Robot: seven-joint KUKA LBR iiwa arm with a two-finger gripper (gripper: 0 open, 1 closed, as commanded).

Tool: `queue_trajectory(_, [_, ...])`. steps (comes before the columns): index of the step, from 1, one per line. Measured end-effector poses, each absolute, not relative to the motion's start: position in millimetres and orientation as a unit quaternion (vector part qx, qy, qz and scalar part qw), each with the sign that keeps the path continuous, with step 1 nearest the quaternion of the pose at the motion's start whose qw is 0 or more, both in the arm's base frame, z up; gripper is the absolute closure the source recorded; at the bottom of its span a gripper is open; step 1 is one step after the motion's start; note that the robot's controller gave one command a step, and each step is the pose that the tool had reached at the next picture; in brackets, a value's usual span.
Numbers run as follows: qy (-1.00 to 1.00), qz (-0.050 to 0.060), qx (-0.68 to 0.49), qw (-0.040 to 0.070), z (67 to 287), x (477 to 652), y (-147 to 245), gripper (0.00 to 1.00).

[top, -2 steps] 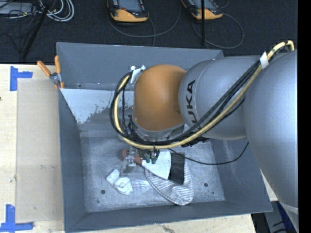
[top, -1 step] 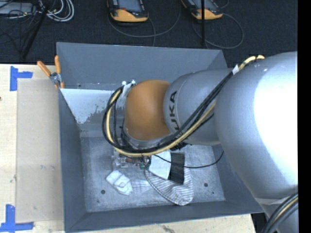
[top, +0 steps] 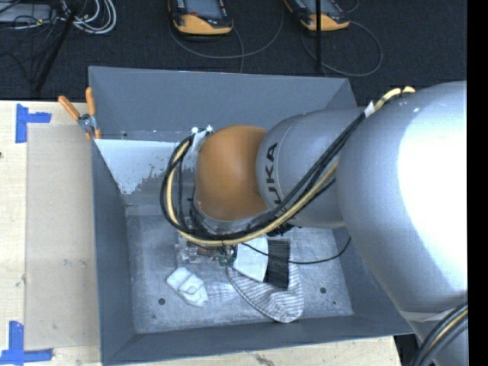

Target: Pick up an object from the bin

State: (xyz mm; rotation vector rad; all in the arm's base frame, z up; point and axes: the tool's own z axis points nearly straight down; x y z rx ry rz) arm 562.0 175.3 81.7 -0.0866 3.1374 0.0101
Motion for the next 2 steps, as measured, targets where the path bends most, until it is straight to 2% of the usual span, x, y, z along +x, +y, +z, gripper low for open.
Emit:
queue_trajectory(1, [0.999, 0.000, -0.050, 0.002, 223.2, 570.2, 177.4, 1.00])
queue_trajectory(2, [0.999, 0.000, -0.049, 0.000, 222.0, 569.7, 176.8, 0.00])
